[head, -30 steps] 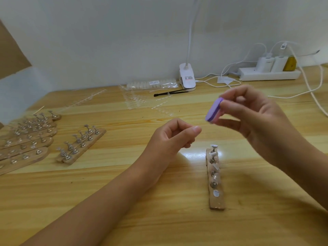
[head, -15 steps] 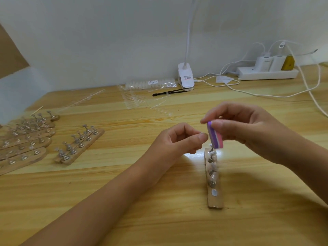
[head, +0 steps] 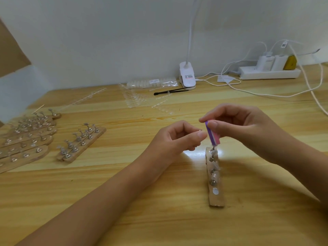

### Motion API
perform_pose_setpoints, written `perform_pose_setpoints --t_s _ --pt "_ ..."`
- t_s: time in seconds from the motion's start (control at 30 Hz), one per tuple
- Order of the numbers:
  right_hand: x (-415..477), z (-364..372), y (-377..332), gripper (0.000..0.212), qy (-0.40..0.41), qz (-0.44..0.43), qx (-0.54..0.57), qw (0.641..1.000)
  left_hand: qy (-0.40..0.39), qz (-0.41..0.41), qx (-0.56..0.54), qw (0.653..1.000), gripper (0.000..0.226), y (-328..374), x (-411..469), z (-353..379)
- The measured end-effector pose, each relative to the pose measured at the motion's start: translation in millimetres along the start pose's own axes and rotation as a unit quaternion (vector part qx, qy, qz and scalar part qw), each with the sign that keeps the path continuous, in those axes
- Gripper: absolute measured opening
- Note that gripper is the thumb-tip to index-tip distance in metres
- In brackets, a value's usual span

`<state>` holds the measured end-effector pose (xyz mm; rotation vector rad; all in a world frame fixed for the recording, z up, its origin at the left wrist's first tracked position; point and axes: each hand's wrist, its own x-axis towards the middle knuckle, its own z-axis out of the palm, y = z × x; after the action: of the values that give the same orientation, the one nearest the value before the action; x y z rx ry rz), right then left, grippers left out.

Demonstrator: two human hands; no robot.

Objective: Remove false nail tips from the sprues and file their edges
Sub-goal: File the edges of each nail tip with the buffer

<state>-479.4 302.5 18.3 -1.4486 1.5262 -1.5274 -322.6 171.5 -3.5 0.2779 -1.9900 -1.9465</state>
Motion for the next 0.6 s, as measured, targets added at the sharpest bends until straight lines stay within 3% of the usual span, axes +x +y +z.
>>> perform_pose_setpoints --t_s 0.1,0.27,0.47,0.6 --pt "-0.3 -3.6 1.1 0.019 0.039 0.003 0.012 0.999 0.005 0.0 -0.001 1.0 0.011 -1.6 0.7 0.2" --pt "-2.2 3.2 -4.5 0.015 -0.027 -0.044 0.011 0.999 0.009 -0.008 -0.007 1.0 0.01 -1.9 0.3 -0.9" --pt "0.9 1.2 10.5 0.017 0.06 -0.039 -0.196 0.978 0.003 -0.004 -0.024 1.0 0.011 -0.5 1.1 -0.8" --pt "2.6 -15.6 24.5 0.013 0.045 -0.015 -0.4 0.915 0.003 -0.014 -0.033 0.999 0.024 -3.2 1.8 -0.1"
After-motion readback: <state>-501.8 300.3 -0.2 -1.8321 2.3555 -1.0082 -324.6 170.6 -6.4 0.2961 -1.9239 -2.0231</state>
